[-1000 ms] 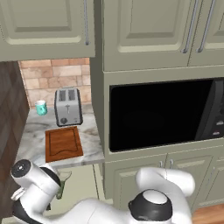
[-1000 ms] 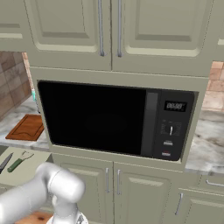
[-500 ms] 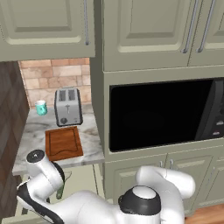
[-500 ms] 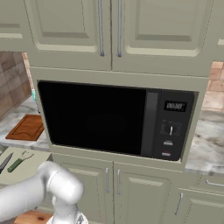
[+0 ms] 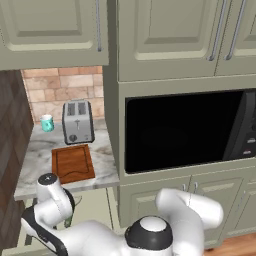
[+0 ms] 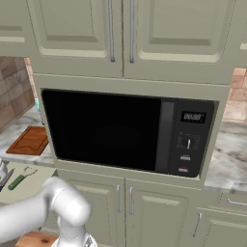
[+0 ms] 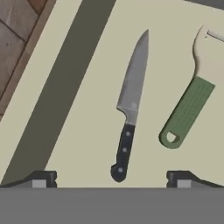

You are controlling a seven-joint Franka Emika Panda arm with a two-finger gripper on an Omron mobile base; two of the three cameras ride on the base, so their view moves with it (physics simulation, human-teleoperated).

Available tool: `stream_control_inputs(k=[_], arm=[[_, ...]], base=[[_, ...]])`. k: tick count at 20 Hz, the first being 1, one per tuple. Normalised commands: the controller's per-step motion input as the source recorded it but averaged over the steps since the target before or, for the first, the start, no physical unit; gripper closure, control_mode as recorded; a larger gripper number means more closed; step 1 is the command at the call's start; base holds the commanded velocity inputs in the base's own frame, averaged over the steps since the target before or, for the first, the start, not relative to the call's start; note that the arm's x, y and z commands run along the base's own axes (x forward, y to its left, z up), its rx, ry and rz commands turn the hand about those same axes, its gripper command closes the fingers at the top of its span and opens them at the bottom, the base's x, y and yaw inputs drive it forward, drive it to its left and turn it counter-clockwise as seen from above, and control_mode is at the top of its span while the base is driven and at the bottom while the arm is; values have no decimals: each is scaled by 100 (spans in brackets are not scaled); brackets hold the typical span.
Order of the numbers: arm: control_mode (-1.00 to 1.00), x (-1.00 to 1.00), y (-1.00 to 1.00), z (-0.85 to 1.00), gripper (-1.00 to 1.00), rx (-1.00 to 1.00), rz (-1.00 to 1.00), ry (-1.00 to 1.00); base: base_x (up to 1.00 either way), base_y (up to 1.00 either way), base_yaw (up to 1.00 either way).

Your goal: Open the drawer on the left and place the cutting tools on the cutting board.

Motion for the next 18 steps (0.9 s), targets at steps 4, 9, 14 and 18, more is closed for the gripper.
stream_control_inputs(k=[4, 9, 14, 18], arm=[[-100, 0, 0, -28, -100, 0, -5, 10], [-100, 0, 2, -30, -100, 0, -5, 7], [-100, 0, 6, -29, -100, 0, -4, 3], [-100, 0, 1, -21, -100, 0, -4, 0]], base=[[0, 0, 0], [0, 0, 0], [0, 0, 0], [0, 0, 0]])
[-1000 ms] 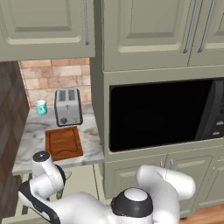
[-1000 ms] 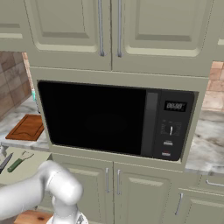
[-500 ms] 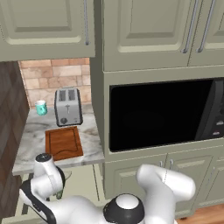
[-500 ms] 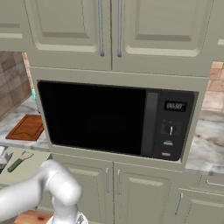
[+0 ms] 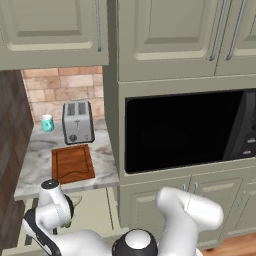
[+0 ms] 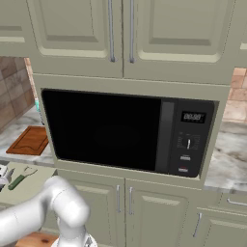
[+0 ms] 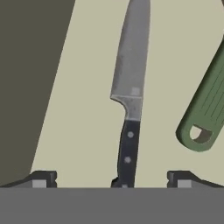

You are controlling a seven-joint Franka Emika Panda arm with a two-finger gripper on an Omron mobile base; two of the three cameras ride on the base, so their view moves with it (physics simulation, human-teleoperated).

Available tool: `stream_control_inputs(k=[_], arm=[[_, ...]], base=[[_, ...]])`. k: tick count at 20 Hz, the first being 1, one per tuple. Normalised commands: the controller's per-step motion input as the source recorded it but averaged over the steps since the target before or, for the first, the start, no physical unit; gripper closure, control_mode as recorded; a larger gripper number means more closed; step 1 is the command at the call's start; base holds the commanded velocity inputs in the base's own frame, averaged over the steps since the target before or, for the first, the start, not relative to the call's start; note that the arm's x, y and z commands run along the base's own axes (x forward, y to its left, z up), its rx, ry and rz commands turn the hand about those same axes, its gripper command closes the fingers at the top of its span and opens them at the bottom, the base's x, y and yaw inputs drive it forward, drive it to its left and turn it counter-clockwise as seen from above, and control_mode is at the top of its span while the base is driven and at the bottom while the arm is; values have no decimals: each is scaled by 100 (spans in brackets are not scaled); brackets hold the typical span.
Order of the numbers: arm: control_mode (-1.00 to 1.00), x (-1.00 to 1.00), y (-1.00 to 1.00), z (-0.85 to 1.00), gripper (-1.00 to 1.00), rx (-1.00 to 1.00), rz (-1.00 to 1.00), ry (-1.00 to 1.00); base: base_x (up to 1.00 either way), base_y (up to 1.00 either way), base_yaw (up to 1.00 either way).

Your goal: Open the drawer on the left and place the cutting tools on the cutting board.

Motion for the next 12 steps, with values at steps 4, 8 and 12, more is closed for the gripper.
stream_control_inputs(k=[4, 8, 12], arm=[[-100, 0, 0, -16, -100, 0, -4, 0], [-100, 0, 0, -18, -100, 0, -4, 0], [-100, 0, 0, -22, -100, 0, -4, 0]], base=[[0, 0, 0], [0, 0, 0], [0, 0, 0]])
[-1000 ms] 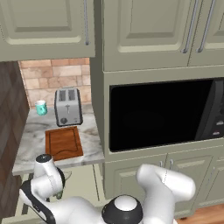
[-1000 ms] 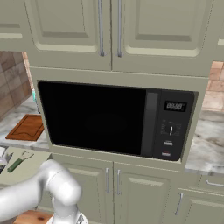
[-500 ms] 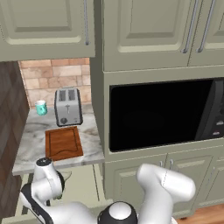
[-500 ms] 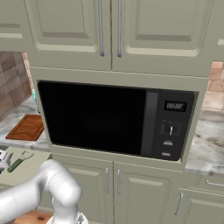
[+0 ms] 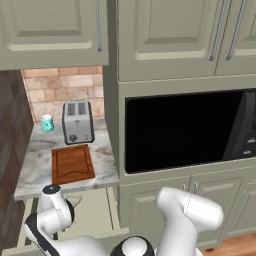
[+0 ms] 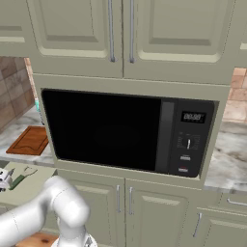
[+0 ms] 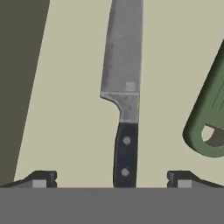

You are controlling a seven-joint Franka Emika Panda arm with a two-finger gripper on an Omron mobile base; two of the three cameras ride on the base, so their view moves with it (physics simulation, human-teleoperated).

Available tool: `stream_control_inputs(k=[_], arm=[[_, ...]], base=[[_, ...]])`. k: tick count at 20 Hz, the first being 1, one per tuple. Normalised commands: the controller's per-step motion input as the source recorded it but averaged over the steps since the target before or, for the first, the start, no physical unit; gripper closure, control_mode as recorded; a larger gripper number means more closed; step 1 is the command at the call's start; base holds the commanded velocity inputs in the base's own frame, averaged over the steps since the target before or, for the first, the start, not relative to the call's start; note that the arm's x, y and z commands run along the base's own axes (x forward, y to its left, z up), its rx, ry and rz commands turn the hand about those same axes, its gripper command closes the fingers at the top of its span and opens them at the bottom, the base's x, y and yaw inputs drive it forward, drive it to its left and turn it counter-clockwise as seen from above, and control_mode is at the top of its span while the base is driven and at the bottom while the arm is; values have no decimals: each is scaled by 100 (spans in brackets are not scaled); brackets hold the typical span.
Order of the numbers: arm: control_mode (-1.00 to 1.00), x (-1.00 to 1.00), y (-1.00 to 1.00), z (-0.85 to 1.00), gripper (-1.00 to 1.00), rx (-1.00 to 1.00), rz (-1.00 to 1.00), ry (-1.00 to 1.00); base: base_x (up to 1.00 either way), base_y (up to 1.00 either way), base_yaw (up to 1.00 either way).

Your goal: Open the drawer on the left and place the cutting tools on the cutting board.

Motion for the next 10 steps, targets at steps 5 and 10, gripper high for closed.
stream_control_inputs(k=[5, 10], arm=[[-100, 0, 4, -19, -100, 0, -2, 0], [-100, 0, 14, -12, -100, 0, -1, 0]], base=[[0, 0, 0], [0, 0, 0]])
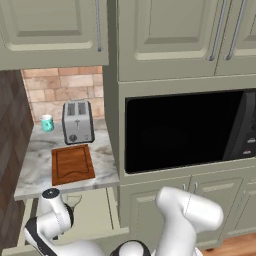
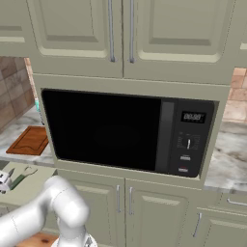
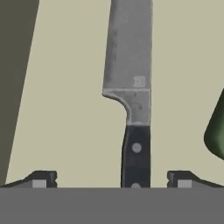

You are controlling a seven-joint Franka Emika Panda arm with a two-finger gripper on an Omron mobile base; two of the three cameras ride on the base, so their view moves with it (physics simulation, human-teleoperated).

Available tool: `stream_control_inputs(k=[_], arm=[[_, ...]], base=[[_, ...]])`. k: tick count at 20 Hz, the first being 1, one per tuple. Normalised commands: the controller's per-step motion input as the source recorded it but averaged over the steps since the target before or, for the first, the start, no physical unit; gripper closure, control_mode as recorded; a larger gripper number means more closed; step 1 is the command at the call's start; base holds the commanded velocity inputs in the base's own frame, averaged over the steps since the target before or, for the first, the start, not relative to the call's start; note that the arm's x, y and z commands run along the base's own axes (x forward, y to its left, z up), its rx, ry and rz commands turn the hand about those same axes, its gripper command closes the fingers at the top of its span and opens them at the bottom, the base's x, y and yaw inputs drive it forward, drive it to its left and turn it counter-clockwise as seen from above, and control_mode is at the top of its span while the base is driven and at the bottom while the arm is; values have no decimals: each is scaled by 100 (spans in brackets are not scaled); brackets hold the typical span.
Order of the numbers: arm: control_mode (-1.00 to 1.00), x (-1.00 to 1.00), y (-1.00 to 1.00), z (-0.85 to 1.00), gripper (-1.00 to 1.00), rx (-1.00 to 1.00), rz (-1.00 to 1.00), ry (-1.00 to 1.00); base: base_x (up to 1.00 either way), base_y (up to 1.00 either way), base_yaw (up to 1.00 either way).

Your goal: Open the drawer on the left and place the cutting tools on the cutting board.

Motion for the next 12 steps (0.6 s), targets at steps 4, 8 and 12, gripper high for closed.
stream_control_inputs(k=[4, 8, 12], arm=[[-100, 1, 14, -13, -100, 0, -1, 0], [-100, 0, 13, -16, -100, -1, -2, 0], [-100, -4, 17, -14, 100, -3, -3, 1]], base=[[0, 0, 0], [0, 0, 0], [0, 0, 0]])
